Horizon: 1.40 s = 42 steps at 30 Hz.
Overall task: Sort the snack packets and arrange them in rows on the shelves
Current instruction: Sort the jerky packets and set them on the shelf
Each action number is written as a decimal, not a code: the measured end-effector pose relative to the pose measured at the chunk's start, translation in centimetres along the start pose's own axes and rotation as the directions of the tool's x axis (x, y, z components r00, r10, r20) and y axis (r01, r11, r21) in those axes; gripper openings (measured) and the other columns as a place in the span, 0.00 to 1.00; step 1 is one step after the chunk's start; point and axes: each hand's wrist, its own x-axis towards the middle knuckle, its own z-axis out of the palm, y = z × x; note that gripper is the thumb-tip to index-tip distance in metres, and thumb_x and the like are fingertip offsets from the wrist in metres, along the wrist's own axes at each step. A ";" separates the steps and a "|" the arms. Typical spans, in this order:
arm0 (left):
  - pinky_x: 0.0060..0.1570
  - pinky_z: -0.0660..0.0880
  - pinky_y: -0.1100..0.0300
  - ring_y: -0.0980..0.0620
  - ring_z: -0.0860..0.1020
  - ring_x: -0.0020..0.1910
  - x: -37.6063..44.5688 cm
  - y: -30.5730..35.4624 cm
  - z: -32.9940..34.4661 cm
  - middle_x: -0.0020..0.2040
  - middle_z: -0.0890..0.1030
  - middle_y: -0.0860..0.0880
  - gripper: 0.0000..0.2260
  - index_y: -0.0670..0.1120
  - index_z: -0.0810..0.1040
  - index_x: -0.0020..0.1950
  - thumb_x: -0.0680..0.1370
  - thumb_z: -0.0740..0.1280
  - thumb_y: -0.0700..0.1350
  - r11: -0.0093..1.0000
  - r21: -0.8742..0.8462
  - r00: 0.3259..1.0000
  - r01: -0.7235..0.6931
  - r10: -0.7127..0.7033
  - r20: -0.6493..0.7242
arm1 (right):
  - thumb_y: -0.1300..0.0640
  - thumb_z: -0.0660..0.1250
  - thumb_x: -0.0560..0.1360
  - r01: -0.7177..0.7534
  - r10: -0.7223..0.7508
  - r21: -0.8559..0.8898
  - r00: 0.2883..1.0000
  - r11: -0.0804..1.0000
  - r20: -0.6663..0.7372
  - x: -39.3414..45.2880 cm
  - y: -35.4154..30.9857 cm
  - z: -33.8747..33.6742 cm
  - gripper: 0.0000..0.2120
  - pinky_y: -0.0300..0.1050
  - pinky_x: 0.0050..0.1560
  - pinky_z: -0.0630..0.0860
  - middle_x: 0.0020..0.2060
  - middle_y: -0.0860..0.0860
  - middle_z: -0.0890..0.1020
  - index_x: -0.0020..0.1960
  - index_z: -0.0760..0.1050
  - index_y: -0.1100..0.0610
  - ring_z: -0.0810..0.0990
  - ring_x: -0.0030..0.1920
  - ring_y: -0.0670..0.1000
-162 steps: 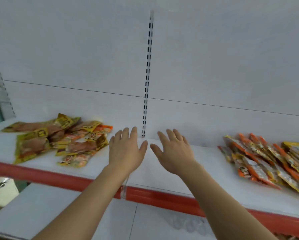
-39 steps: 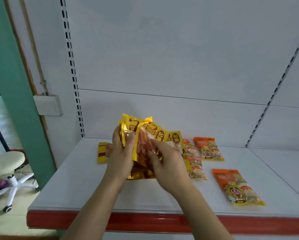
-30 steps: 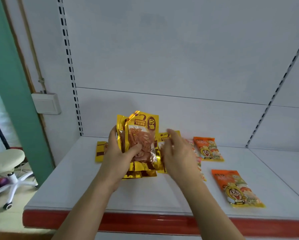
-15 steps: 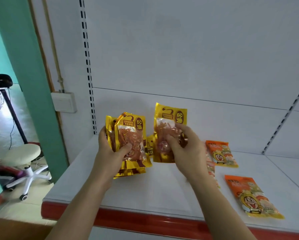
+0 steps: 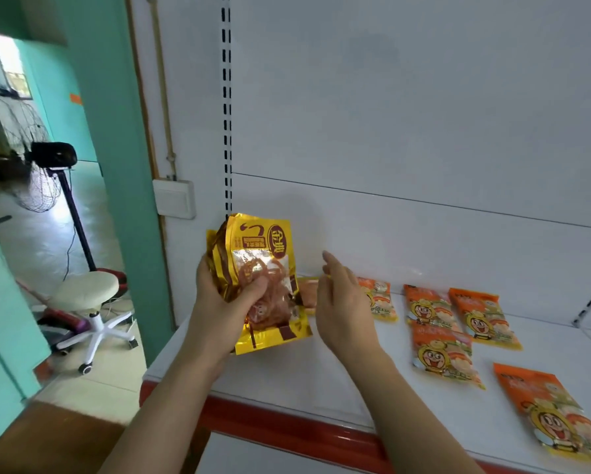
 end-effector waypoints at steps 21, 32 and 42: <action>0.47 0.80 0.58 0.58 0.82 0.55 0.2 0.3 -2.4 0.58 0.82 0.61 0.33 0.57 0.65 0.76 0.76 0.77 0.46 1.000 -0.011 1.000 0.013 -0.012 0.024 | 0.52 0.57 0.82 0.246 -0.168 -0.564 0.968 0.788 0.187 0.0 0.5 -1.3 0.08 0.48 0.30 0.66 0.42 0.51 0.82 0.59 0.73 0.48 0.81 0.43 0.60; 0.53 0.80 0.54 0.58 0.83 0.55 -4.8 1.2 6.3 0.58 0.82 0.60 0.32 0.61 0.64 0.75 0.75 0.76 0.54 0.998 -0.047 0.977 -0.037 0.046 0.208 | 0.50 0.60 0.83 0.254 -0.313 -0.254 0.923 0.933 -0.226 -6.4 -3.9 -6.1 0.14 0.49 0.50 0.73 0.48 0.49 0.85 0.51 0.83 0.54 0.79 0.51 0.50; 0.58 0.80 0.52 0.56 0.82 0.62 -11.4 2.7 16.0 0.64 0.82 0.59 0.14 0.69 0.71 0.70 0.86 0.58 0.56 0.970 -0.221 0.876 0.104 0.016 0.482 | 0.31 0.64 0.73 -0.224 0.238 0.096 0.953 0.970 -0.187 -11.3 3.8 -16.4 0.32 0.45 0.58 0.79 0.61 0.40 0.79 0.74 0.62 0.37 0.80 0.58 0.42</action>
